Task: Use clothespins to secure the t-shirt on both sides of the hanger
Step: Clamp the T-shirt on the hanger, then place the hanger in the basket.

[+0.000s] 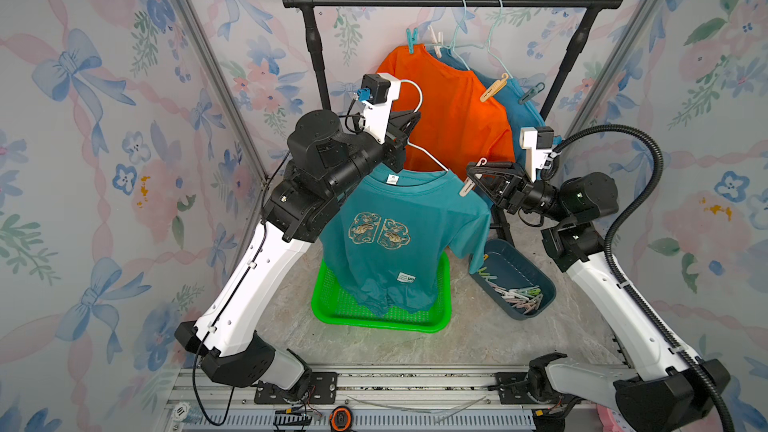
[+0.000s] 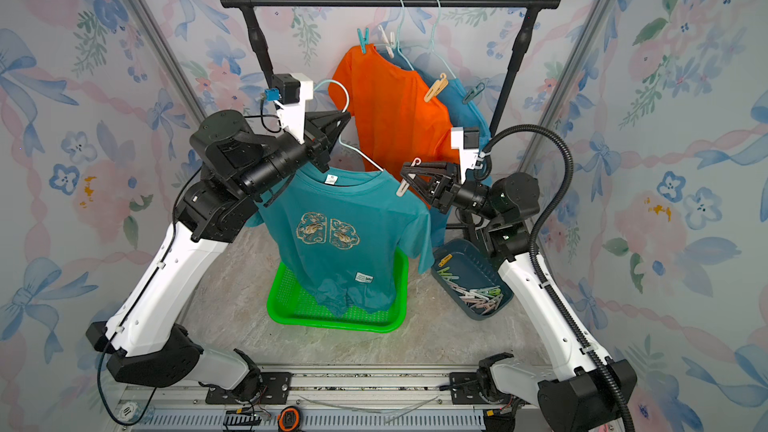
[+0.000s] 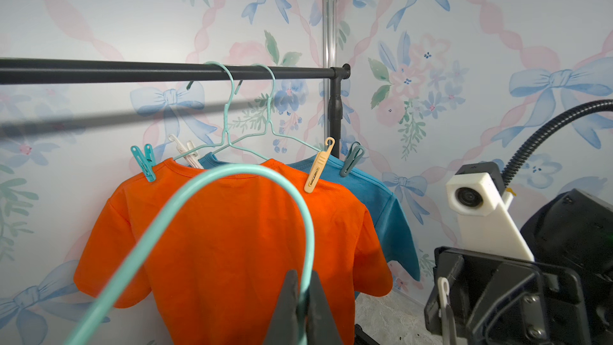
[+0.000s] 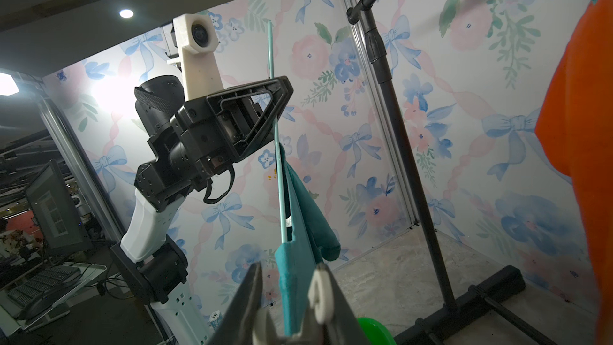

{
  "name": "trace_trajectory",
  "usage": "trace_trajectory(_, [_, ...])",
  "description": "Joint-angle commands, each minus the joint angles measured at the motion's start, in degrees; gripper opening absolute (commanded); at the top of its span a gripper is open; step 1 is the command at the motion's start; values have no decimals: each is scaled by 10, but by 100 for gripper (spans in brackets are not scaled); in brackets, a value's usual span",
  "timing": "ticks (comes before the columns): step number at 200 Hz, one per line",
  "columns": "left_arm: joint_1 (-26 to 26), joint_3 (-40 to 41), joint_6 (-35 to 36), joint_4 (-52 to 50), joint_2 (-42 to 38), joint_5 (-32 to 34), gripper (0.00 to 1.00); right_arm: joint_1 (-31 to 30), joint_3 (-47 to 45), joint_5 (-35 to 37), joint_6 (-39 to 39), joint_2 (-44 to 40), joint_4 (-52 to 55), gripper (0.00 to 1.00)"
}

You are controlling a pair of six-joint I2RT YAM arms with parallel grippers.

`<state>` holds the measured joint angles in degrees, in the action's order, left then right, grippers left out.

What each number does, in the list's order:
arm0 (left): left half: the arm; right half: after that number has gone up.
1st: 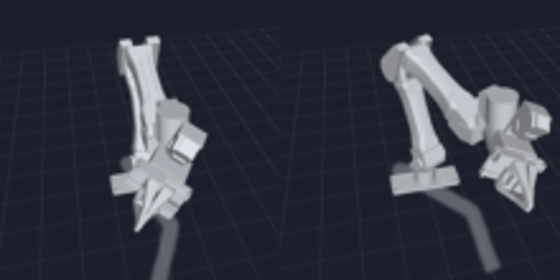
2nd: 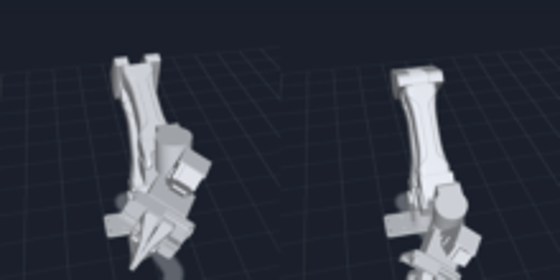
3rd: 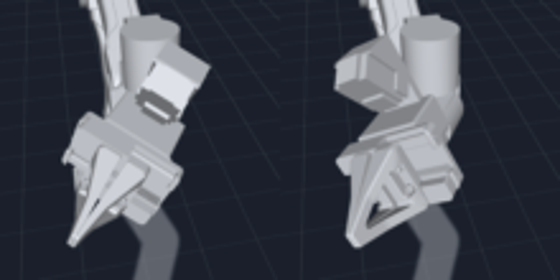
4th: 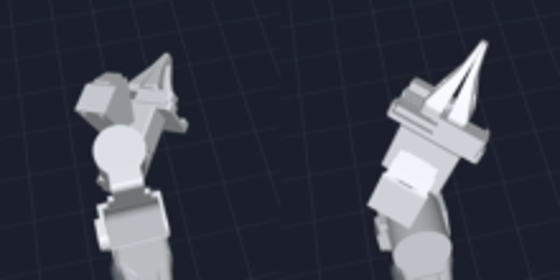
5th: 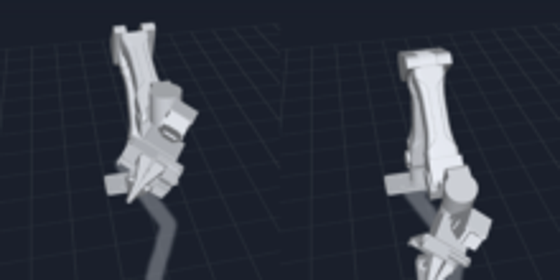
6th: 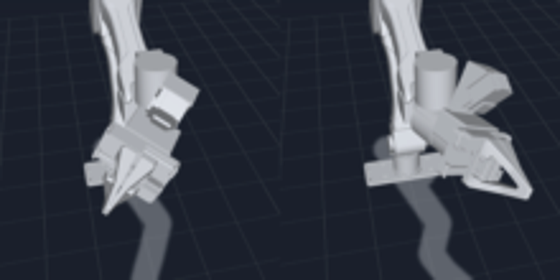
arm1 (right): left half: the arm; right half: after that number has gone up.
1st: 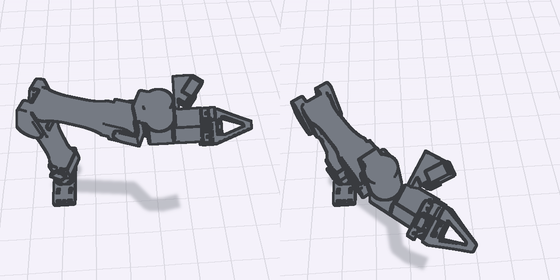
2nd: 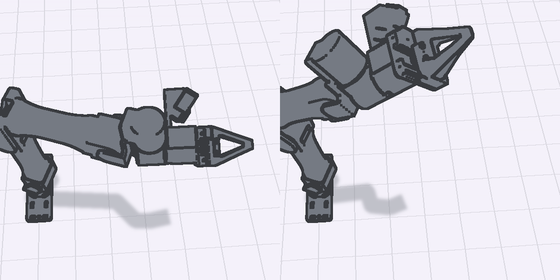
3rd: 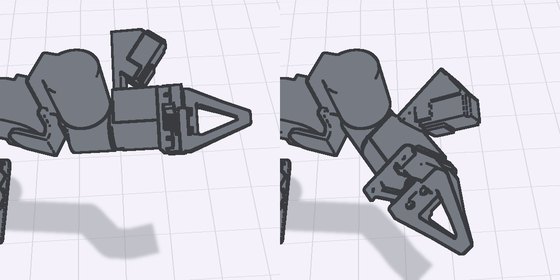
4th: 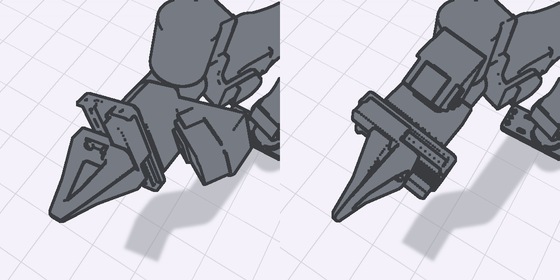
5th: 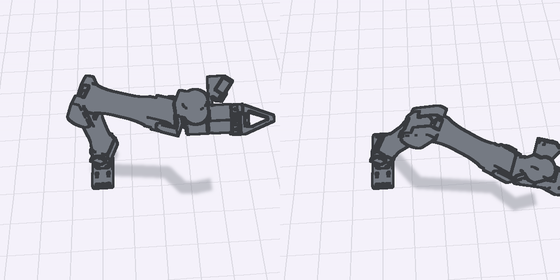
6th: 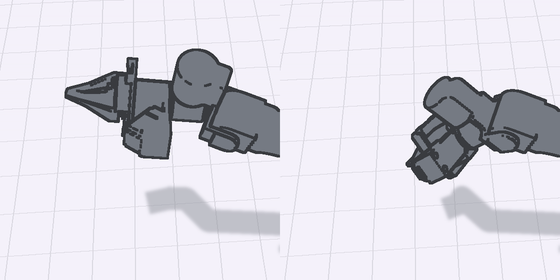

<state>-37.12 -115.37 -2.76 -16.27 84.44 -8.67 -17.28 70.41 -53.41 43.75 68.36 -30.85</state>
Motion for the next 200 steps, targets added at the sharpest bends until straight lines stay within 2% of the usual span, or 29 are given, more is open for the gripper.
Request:
trace_trajectory(1, [4, 11, -13, 60, -13, -6, 0, -8, -16, 2, 4, -18, -36, 32])
trace_trajectory(19, [4, 15, -14, 64, -14, -5, 0, -8, -25, 3, 6, -23, -50, 37])
trace_trajectory(24, [5, 15, -14, 64, -13, -4, 0, -8, -26, 3, 6, -24, -52, 43])
trace_trajectory(40, [6, 18, -14, 63, -14, -5, 0, -8, -30, 7, 1, -28, -53, 68])
trace_trajectory(51, [7, 23, -14, 62, -16, -6, 0, -8, -30, 11, -5, -33, -48, 80])
trace_trajectory(64, [8, 36, -15, 61, -23, -8, 0, -7, -28, 17, -13, -39, -39, 90])
trace_trajectory(80, [9, 64, -17, 60, -38, -8, 0, -6, -26, 24, -25, -50, -19, 97])
trace_trajectory(92, [9, 99, -23, 60, -57, -6, 0, -4, -26, 31, -39, -61, 3, 100])
trace_trajectory(121, [12, 231, -61, 62, -117, 2, 0, 0, -29, 74, -75, -103, 95, 97])
trace_trajectory(141, [17, 371, -102, 107, -171, 3, 0, 5, -33, 163, -110, -134, 206, 96])
trace_trajectory(162, [30, 494, -152, 140, -199, 2, 0, 17, -57, 250, -112, -166, 304, 97])
trace_trajectory(180, [36, 565, -188, 167, -199, -2, 0, 30, -88, 311, -109, -193, 367, 100])
trace_trajectory(200, [37, 603, -215, 190, -177, -7, 0, 44, -126, 359, -105, -212, 431, 95])
